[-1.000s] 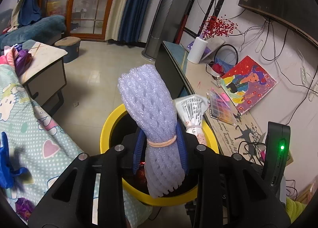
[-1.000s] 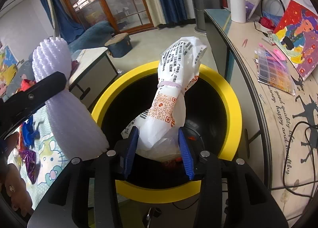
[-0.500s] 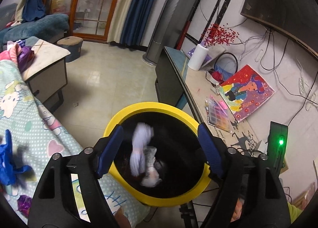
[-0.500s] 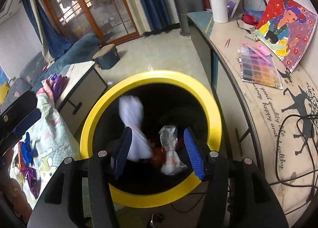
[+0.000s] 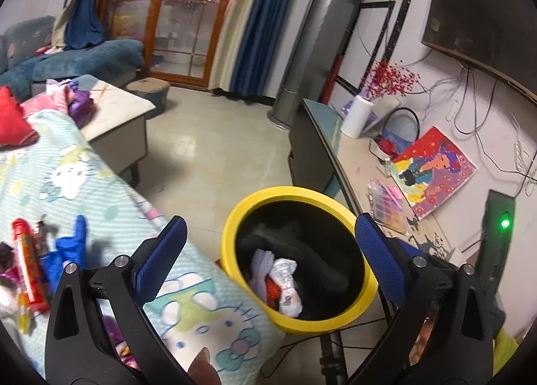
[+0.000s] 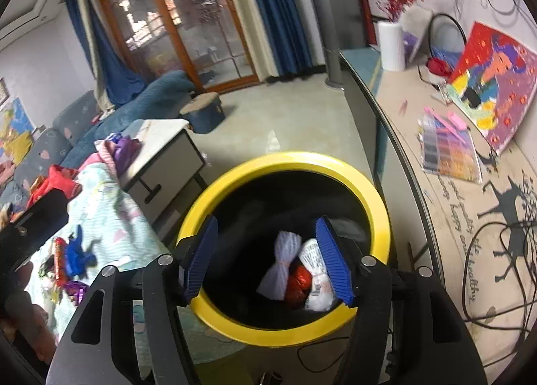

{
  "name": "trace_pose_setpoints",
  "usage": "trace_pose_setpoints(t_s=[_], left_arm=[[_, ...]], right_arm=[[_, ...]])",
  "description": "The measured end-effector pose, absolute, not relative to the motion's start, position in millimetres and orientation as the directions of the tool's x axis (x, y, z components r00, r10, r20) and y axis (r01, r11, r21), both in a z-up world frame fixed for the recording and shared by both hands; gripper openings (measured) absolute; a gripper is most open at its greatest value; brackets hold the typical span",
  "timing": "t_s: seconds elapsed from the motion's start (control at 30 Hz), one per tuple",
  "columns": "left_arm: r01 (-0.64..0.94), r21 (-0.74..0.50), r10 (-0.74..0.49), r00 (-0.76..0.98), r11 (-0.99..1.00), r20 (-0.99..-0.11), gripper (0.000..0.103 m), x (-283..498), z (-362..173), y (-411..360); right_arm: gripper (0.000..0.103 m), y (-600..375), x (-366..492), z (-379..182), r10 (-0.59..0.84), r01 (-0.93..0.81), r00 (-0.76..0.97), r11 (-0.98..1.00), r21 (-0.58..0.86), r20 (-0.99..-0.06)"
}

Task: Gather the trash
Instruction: 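Move both tools back toward the remaining trash on the bedspread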

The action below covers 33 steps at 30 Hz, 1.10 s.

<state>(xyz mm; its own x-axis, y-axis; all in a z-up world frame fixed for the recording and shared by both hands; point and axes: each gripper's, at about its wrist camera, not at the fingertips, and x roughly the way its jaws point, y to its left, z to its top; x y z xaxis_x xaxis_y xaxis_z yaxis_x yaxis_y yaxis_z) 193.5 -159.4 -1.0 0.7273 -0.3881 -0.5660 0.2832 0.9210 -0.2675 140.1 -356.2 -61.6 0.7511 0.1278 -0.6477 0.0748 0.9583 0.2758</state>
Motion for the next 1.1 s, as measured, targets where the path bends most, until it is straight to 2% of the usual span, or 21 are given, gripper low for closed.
trace_pose_setpoints(t_s=[0.27, 1.1], left_arm=[[0.227, -0.266, -0.340, 0.770, 0.937, -0.540, 0.092, 175.5, 10.6, -129.4], [0.097, -0.257, -0.216, 0.846, 0.962, -0.487, 0.092, 138.2, 22.1, -55.0]], right_arm=[[0.070, -327.8, 125.3, -32.7, 0.169, -0.019, 0.789, 0.967, 0.252, -0.591], [0.071, -238.5, 93.2, -11.5, 0.284, -0.245, 0.788, 0.958, 0.146, -0.546]])
